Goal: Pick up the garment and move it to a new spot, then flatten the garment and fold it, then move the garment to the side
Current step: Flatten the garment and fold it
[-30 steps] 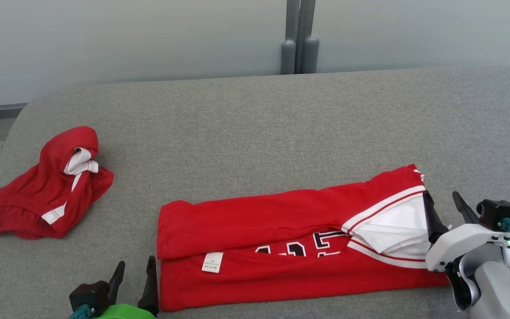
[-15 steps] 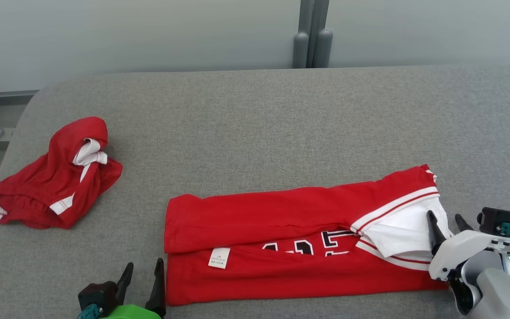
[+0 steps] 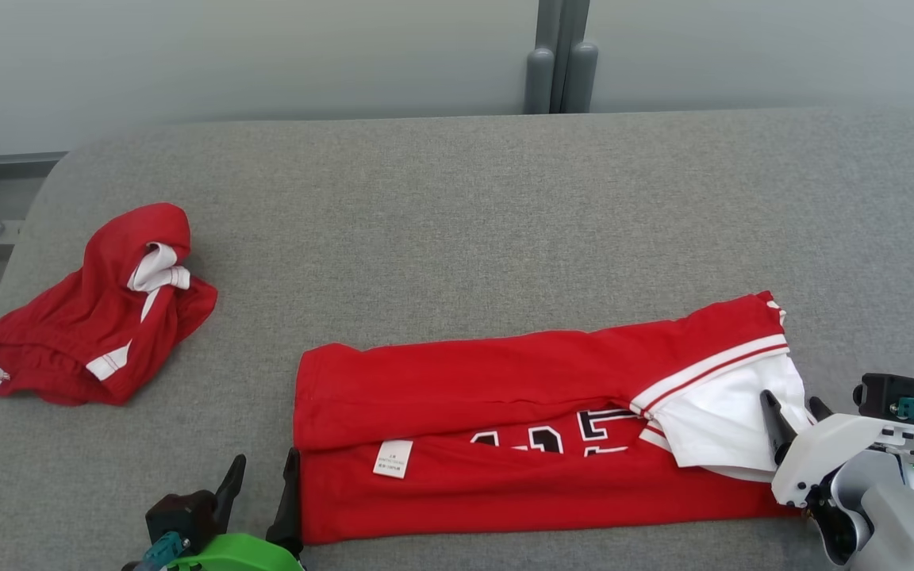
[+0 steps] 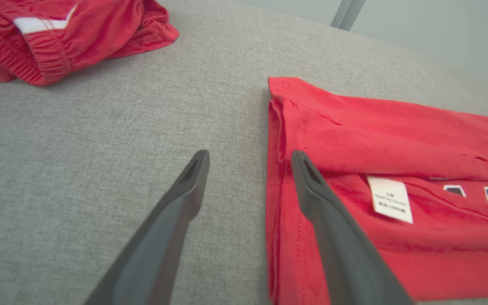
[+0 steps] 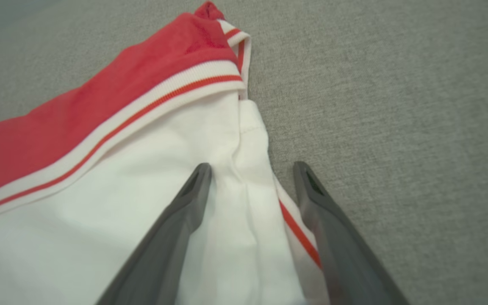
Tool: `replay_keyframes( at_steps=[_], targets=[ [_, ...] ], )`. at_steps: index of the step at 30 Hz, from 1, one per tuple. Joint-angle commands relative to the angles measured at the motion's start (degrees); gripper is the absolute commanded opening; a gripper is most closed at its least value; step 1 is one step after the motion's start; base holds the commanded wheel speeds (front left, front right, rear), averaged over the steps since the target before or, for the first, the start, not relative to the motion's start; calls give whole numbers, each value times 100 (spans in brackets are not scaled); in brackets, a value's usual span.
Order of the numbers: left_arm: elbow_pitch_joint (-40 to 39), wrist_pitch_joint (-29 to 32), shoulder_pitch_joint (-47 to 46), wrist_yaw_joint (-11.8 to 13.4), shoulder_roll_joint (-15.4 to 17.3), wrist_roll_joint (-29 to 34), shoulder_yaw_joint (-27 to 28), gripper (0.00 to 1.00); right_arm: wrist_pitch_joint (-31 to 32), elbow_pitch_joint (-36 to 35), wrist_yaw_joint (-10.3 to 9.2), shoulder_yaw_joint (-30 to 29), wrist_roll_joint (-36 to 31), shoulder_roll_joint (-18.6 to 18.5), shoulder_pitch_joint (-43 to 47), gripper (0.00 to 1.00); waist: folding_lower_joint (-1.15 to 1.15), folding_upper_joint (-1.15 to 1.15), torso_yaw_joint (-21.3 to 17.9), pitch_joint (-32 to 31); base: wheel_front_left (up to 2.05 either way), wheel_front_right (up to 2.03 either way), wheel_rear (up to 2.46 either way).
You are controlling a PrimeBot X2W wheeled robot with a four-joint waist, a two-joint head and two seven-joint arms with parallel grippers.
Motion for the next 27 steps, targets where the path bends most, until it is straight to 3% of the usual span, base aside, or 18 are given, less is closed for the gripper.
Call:
replay_keyframes(
  at_steps=[1, 8, 9, 10, 11, 12, 27],
  targets=[
    [-21, 0, -93, -12, 19, -26, 11, 100, 51, 41, -8, 112, 105, 4, -67, 100, 0, 0, 39, 31, 0, 0, 0],
    [-66, 0, -112, -12, 34, -2, 8, 100, 204, 215, -3, 489, 359, -2, -112, 100, 0, 0, 167, 75, 0, 0, 0],
    [-71, 0, -109, -12, 34, 1, 6, 100, 245, 230, -2, 565, 382, -3, -99, 93, 0, 0, 180, 80, 0, 0, 0],
    [-74, 0, -107, -12, 36, 5, 8, 100, 271, 233, -1, 641, 413, 4, -80, 44, 0, 0, 191, 84, 0, 0, 0],
    [-78, 0, -106, -12, 38, 11, 16, 100, 277, 237, 0, 694, 449, -4, -69, 12, 0, 0, 198, 84, 0, 0, 0],
    [-82, 0, -103, -12, 40, 15, 26, 100, 259, 250, 0, 738, 474, -21, -65, 0, 0, 0, 202, 82, 0, 0, 0],
    [-207, 0, -77, -13, 24, 98, 35, 100, -498, 651, -14, 728, 532, -424, -512, 0, 0, 0, 17, 31, 0, 0, 0]
  ],
)
